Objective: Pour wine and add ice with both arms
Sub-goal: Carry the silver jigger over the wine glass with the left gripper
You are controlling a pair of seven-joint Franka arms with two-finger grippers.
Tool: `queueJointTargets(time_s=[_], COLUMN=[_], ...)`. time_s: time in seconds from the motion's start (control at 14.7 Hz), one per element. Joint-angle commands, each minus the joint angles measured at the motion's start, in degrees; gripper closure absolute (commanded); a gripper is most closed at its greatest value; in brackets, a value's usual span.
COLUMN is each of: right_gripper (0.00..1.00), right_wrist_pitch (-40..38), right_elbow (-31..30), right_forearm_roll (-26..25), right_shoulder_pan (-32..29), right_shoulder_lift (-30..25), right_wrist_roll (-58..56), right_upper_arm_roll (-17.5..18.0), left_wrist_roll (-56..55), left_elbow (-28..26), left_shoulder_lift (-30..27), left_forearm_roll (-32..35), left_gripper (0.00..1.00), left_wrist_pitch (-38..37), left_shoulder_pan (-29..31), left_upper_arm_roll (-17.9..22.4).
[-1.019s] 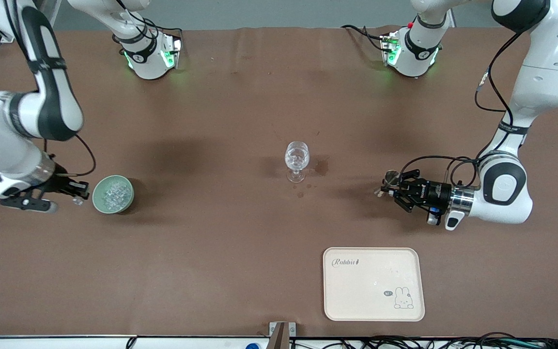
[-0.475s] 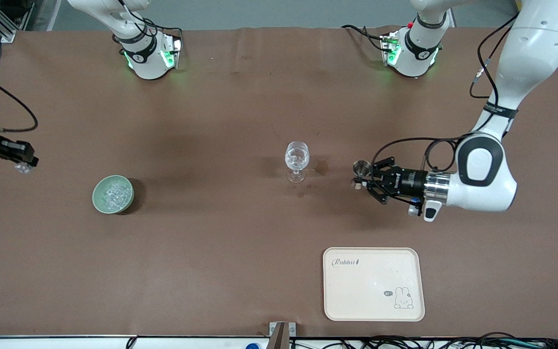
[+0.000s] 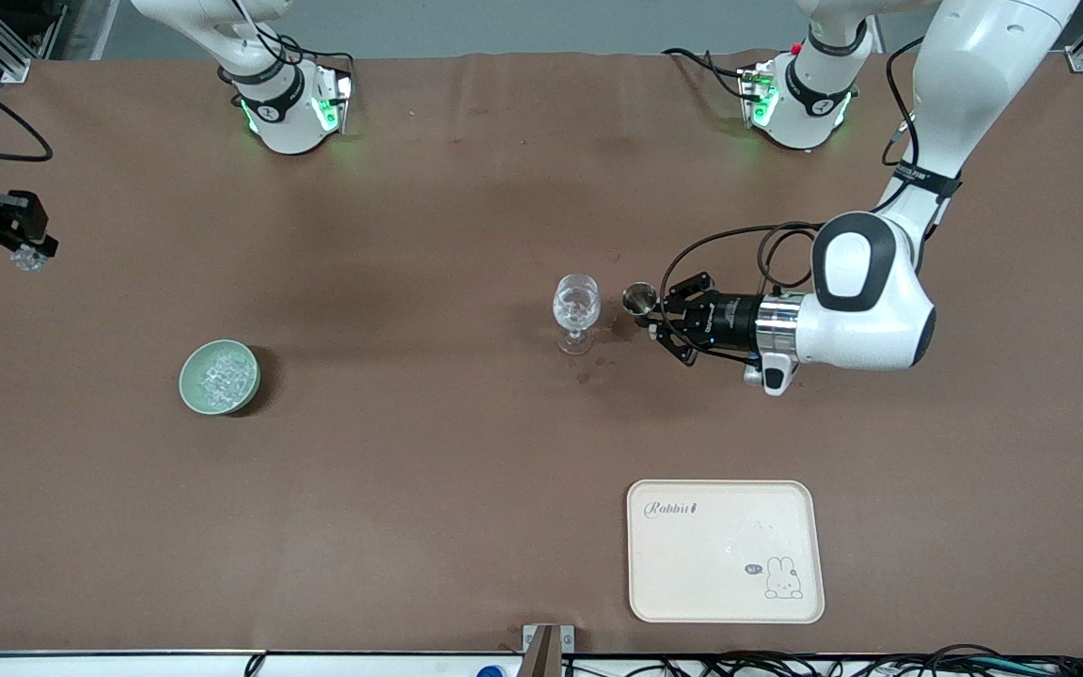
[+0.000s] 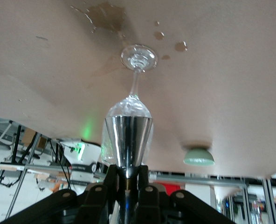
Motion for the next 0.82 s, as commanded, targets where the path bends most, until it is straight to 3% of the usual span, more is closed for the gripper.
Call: queueJointTargets(time_s=[0.0,0.75], right_gripper=[0.97,0.97], right_wrist_pitch=[0.8,0.9], right_elbow=[-1.9,-0.4], right_forearm_roll=[0.2,-0.1], right_shoulder_pan=[-0.1,0.0], right_shoulder_lift=[-1.3,-0.6], right_wrist_roll=[-1.3,-2.6], right_upper_arm_roll=[0.4,0.4], left_wrist_roll=[-5.4,-23.2], left_elbow=[-2.0,-1.2], left_shoulder_lift=[-3.0,-3.3], left_forearm_roll=[3.6,18.1], left_gripper=[0.99,0.99], left_wrist_pitch=[2.3,3.1], left_shoulder_pan=[-2.5,-8.9], left_upper_arm_roll=[0.2,0.1])
